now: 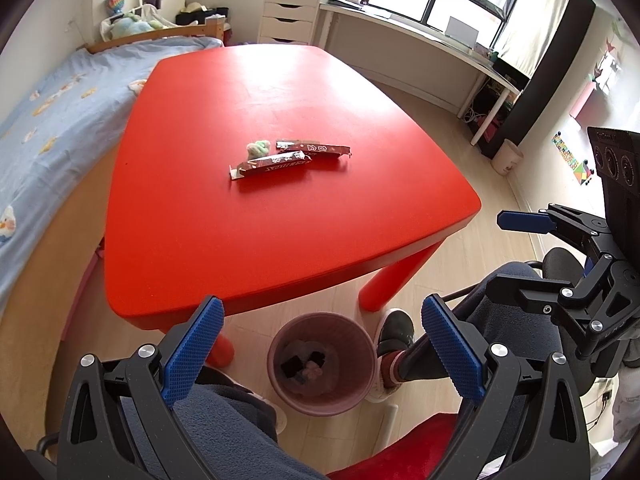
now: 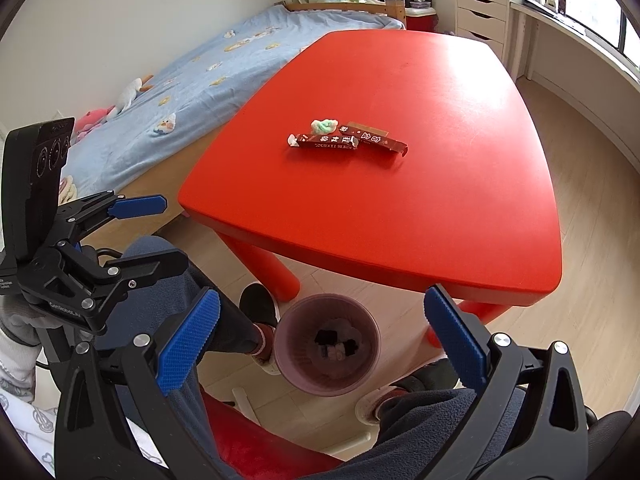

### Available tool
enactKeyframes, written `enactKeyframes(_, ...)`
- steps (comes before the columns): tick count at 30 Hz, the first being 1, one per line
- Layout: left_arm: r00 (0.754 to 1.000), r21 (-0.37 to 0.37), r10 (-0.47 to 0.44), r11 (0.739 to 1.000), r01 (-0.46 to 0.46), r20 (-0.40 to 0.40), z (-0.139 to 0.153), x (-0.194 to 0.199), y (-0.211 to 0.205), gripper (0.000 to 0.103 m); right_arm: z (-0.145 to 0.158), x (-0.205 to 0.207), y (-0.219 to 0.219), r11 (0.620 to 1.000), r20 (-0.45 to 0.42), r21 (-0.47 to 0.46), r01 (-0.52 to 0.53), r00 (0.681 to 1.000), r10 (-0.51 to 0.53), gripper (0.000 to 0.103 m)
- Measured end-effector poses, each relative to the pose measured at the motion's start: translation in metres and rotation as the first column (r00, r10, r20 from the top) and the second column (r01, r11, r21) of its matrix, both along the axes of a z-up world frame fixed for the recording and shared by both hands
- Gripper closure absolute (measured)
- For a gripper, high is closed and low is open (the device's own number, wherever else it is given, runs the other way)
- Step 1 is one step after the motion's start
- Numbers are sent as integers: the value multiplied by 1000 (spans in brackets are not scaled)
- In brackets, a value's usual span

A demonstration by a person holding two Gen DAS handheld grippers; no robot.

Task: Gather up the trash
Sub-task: 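Move both tools over the table toward the two red printed boxes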

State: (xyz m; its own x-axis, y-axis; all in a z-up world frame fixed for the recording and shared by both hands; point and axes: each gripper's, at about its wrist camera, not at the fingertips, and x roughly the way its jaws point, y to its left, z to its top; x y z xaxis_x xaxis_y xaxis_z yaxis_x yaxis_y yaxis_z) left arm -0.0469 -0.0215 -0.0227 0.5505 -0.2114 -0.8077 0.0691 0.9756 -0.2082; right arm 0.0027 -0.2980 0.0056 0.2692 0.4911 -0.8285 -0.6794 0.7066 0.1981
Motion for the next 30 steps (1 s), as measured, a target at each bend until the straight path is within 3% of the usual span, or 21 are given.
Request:
enactKeyframes(6,999,21,-15,1000,15,29,11,20,13,8,12,27,11,999,36,-17,-34,999,34,3)
enactKeyframes(16,992,98,-123,988,120,22,13,69,27,8,16,82,40,990,78,-85,-117,989,124,3)
enactKeyframes(30,969,132,-237,961,244,-71,-19,136,41,8,-21,153,78,954,65,-211,-213,971,231,3)
